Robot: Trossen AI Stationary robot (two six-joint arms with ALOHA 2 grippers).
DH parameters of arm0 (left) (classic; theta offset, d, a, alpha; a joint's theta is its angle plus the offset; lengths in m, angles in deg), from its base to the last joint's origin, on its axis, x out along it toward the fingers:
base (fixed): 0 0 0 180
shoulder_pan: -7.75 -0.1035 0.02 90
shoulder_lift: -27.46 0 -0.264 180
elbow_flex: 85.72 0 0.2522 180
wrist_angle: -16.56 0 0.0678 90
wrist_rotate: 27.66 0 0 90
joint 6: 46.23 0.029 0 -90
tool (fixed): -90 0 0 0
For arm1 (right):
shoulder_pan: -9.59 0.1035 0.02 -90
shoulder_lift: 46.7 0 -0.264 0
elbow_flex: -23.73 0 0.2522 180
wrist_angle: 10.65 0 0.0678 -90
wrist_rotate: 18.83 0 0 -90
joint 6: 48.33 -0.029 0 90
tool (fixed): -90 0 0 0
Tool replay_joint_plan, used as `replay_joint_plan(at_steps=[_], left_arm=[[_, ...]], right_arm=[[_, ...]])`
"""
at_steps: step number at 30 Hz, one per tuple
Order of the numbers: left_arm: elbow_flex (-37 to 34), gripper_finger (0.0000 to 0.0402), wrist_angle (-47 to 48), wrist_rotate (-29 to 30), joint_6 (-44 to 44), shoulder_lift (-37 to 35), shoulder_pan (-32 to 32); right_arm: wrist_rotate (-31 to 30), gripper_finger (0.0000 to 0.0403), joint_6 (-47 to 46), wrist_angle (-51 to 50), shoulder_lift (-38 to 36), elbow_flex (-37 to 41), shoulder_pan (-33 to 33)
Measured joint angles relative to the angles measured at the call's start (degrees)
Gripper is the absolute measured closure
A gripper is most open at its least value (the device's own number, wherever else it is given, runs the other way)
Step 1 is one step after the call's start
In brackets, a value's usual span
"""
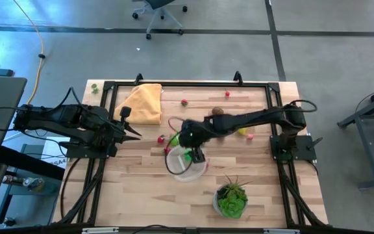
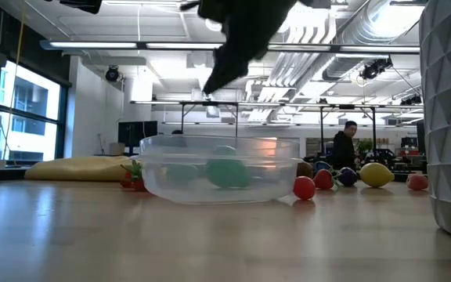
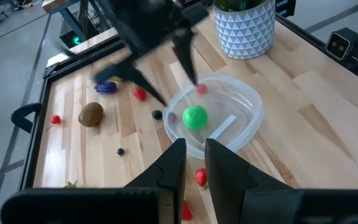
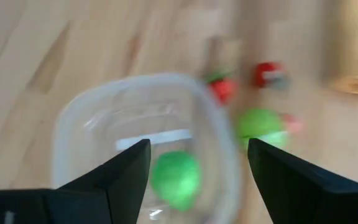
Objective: Pick and placing Produce into tupperware
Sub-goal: Put the brown kiwi into the transparent bin
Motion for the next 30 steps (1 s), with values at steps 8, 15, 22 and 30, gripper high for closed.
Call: replay_joint_plan(at_steps=[8, 15, 22, 30], left_arm=[[0.0, 0.0350, 0.0, 0.0, 0.0, 0.0, 0.0], [0.0, 0.0350, 0.0, 0.0, 0.0, 0.0, 0.0], [0.0, 0.0350, 0.0, 0.0, 0.0, 0.0, 0.0], [0.0, 0.0350, 0.0, 0.0, 0.0, 0.0, 0.0]], right_arm=[[-5.9, 0.0141, -7.5, -9.0, -6.4, -6.4, -8.8], [-5.9, 0.0141, -14.4, -21.1, -12.3, -6.5, -19.9], [-4.8, 0.0141, -16.9, -36.3, -13.0, -4.6, -28.2], [0.5, 0.0141, -16.0, -24.3, -12.7, 10.9, -34.5]])
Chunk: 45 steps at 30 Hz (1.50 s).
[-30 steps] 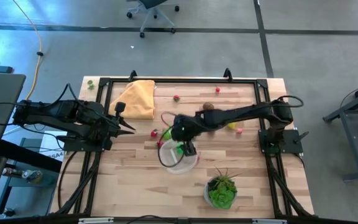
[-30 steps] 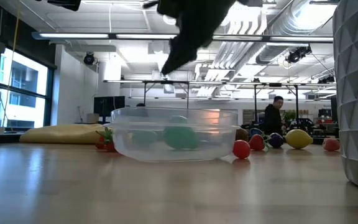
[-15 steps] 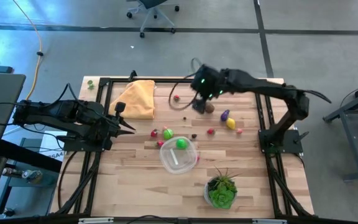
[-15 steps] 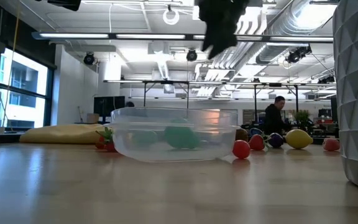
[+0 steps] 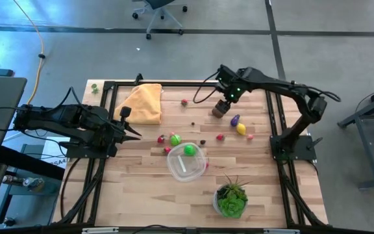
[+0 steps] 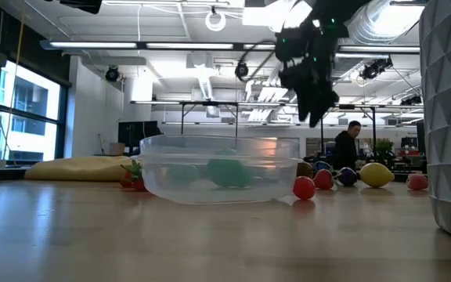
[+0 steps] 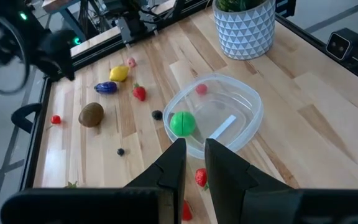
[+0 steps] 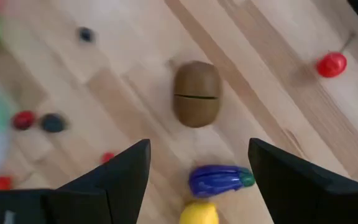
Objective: Pick and placing Produce into tupperware
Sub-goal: Put the brown kiwi into the transparent bin
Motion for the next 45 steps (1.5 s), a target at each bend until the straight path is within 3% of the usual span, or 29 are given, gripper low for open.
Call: replay_joint_plan(at_steps=[13, 30, 45], left_arm=[[0.0, 0.0350, 0.0, 0.0, 0.0, 0.0, 0.0], [0.0, 0.0350, 0.0, 0.0, 0.0, 0.0, 0.0], [0.0, 0.0350, 0.0, 0.0, 0.0, 0.0, 0.0]], right_arm=[[-1.2, 0.0141, 3.2, 17.6, 0.0, 13.3, -1.1], [-0.2, 0.0141, 2.9, 27.0, 0.1, 17.5, 0.1], [1.1, 0.0141, 1.4, 28.7, 6.1, 17.5, 1.5]])
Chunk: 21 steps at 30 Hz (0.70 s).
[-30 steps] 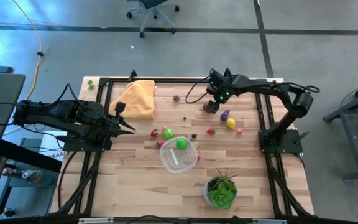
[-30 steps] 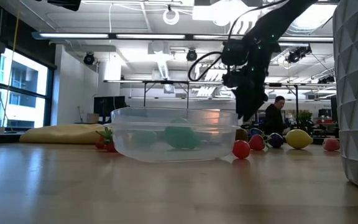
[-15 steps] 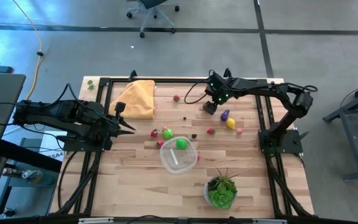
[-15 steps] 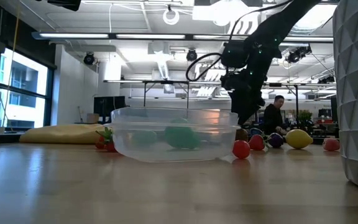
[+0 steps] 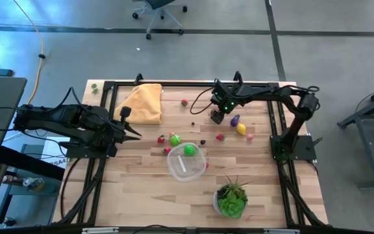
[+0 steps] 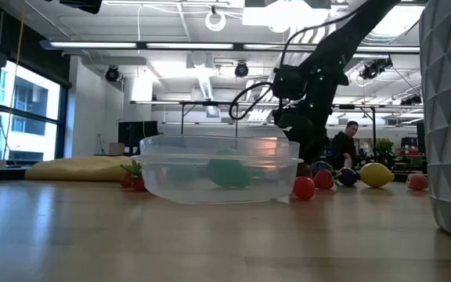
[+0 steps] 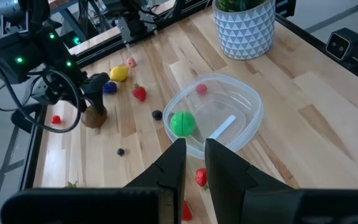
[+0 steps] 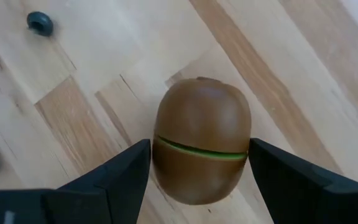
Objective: Pick and placing Produce into tupperware
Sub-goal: Put the brown kiwi into the transparent bin
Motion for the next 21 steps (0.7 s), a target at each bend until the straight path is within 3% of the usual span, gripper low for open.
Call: replay_joint_plan(at_steps=[8, 16, 21], left_arm=[[0.0, 0.0350, 0.0, 0.0, 0.0, 0.0, 0.0], [0.0, 0.0350, 0.0, 0.0, 0.0, 0.0, 0.0], [0.0, 0.0350, 0.0, 0.0, 0.0, 0.0, 0.0]], right_arm=[[1.4, 0.0138, -1.5, 2.0, 0.9, 0.0, 0.4], [-0.4, 0.0094, -1.0, 2.4, 0.9, 0.0, 0.6], [-1.1, 0.0089, 1.2, 2.5, 1.0, 0.0, 1.4]])
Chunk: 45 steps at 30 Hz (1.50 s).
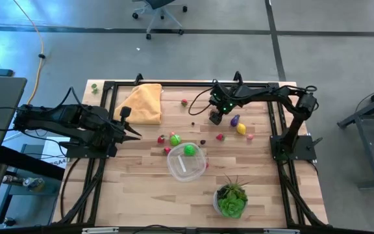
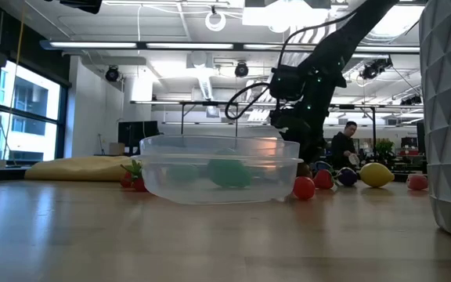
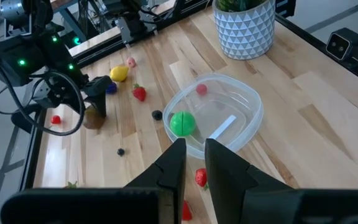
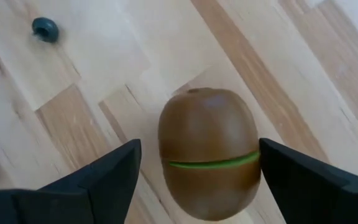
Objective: Pick and placing Produce into tupperware
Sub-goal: Put the brown kiwi into the transparent bin
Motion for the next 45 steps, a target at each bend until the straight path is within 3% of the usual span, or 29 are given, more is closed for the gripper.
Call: replay_joint_plan(at_steps=[14, 31, 40, 45], left_arm=[[0.0, 0.0350, 0.0, 0.0, 0.0, 0.0, 0.0], [0.0, 0.0350, 0.0, 0.0, 0.0, 0.0, 0.0], [0.0, 0.0350, 0.0, 0.0, 0.0, 0.0, 0.0], [0.0, 0.0350, 0.0, 0.0, 0.0, 0.0, 0.0]], right_arm=[[-1.3, 0.0091, 2.4, -0.1, 2.0, 0.0, 1.2], [-1.1, 0.0177, 1.4, 0.5, 2.0, 0.0, 1.2], [0.3, 0.0178, 1.4, 0.1, 1.4, 0.0, 1.1], [2.0, 0.0178, 1.4, -0.5, -3.1, 0.0, 1.3]])
